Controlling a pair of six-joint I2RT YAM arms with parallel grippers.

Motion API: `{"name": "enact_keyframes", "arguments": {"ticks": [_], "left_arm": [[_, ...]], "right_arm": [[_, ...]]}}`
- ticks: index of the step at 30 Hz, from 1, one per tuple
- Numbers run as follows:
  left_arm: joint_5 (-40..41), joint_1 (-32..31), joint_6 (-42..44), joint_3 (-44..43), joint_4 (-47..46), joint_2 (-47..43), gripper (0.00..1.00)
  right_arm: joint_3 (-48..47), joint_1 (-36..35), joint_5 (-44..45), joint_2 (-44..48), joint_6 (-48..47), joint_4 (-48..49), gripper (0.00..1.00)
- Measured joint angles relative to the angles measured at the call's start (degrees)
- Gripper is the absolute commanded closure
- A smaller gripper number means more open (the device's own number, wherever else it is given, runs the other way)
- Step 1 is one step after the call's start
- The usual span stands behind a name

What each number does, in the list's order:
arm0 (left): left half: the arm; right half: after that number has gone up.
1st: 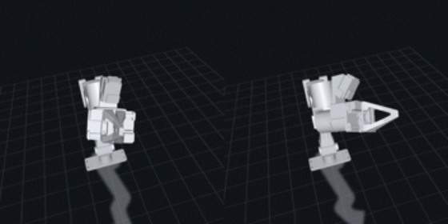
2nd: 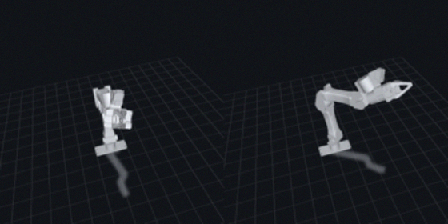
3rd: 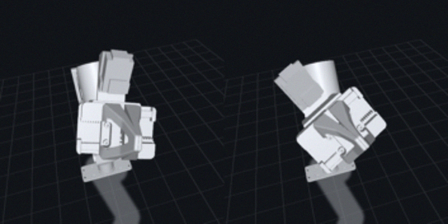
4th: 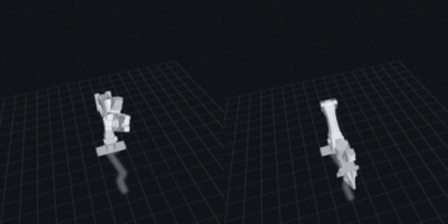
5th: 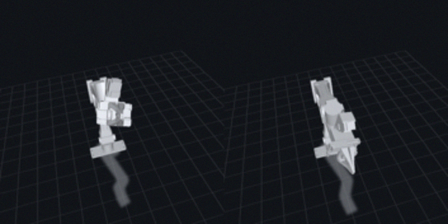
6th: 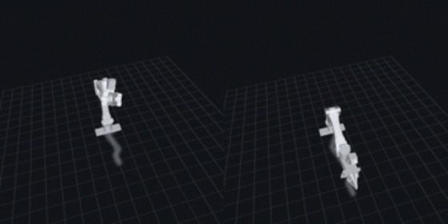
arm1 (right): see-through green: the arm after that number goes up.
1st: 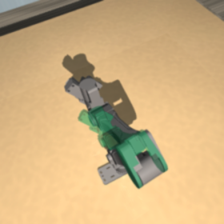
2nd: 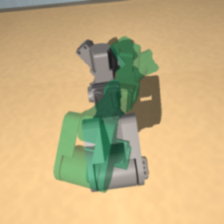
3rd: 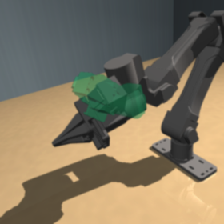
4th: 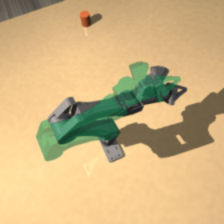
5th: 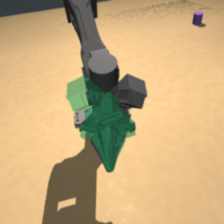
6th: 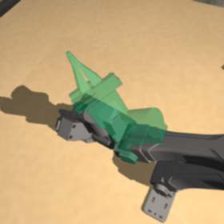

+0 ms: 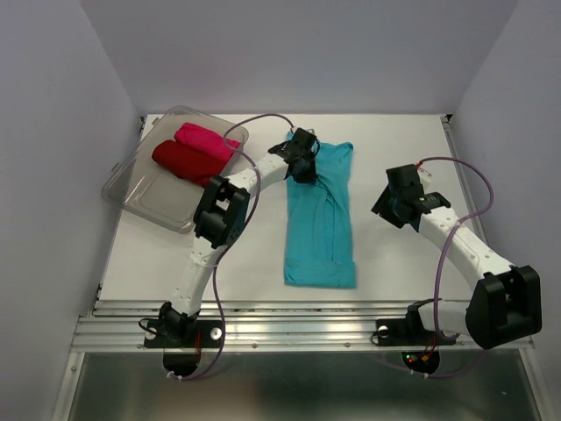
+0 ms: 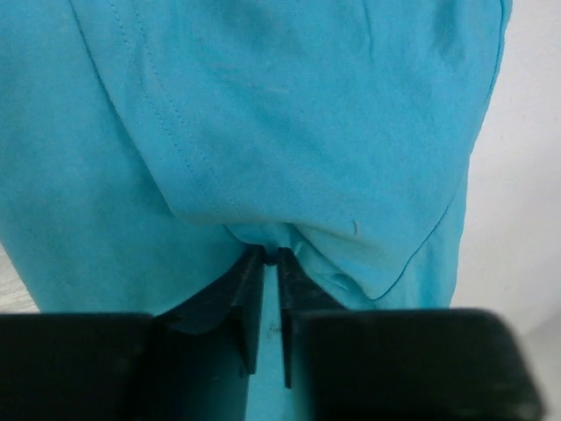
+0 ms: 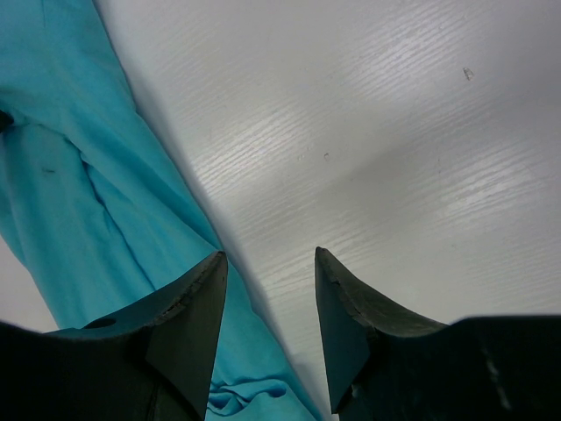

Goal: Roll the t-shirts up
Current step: Roll the T-shirt to the center of the board.

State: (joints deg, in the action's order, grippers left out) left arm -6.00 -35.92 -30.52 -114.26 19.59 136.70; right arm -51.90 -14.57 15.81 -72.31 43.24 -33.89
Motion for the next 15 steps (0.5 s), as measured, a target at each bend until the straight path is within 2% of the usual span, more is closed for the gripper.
{"name": "enact_keyframes", "arguments": {"ticks": [1, 2, 8, 15], "left_arm": [[0.0, 0.0, 0.0, 0.0, 0.0, 0.1, 0.96], [0.0, 0.0, 0.0, 0.0, 0.1, 0.2, 1.0], [1.4, 0.0, 0.0, -0.9, 1.7, 0.1, 1.0], [3.2, 0.0, 0.0, 2.5, 1.4, -2.6, 1.0]], "right_arm": [[0.0, 0.0, 0.0, 0.0, 0.0, 0.0, 0.5], [0.0, 0.0, 0.0, 0.0, 0.0, 0.0, 0.5], [0.0, 0.0, 0.0, 0.0, 0.0, 0.0, 0.5], [0.0, 0.0, 0.0, 0.0, 0.0, 0.0, 0.5]]}}
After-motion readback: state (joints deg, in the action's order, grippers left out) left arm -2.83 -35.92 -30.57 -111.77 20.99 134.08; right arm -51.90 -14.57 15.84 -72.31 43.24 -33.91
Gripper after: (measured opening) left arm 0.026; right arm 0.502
